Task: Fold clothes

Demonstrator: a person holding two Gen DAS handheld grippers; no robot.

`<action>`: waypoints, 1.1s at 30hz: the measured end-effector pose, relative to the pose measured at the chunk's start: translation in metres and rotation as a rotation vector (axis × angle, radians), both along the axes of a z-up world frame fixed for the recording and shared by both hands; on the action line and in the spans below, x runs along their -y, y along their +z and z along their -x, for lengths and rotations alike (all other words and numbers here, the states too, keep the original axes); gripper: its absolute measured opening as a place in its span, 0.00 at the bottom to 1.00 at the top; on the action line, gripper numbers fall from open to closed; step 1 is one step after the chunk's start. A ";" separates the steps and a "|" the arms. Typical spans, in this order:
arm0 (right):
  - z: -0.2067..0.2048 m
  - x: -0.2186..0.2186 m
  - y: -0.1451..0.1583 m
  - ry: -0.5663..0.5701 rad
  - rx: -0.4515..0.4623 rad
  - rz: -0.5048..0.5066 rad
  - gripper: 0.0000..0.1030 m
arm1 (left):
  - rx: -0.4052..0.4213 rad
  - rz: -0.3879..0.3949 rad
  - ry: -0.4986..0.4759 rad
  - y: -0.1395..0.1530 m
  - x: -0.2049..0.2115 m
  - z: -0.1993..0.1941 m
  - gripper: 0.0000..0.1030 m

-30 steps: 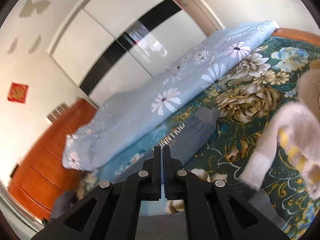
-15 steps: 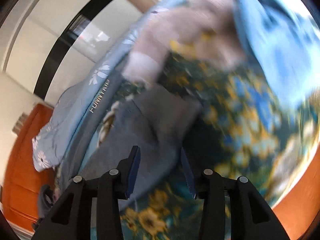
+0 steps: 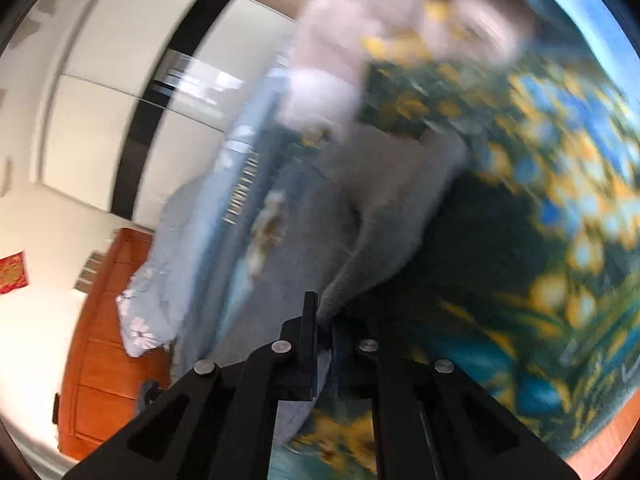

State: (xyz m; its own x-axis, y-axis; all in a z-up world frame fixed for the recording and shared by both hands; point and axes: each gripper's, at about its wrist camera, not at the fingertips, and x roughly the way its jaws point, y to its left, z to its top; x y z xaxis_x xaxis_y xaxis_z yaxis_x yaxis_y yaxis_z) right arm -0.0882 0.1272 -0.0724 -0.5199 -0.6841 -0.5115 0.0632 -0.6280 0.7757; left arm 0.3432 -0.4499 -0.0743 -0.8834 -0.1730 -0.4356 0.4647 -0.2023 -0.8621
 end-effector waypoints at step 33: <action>0.271 0.239 0.031 0.232 -0.212 -0.376 0.66 | 0.295 0.171 -0.040 0.007 0.116 0.219 0.62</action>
State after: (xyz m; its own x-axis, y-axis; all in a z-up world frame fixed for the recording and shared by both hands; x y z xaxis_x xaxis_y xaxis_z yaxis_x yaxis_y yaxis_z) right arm -0.3588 -0.1120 -0.0417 -0.4951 -0.5823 -0.6449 0.3661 -0.8129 0.4529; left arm 0.1239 -0.5661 -0.0675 -0.7315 -0.2332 -0.6407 0.6774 -0.3559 -0.6438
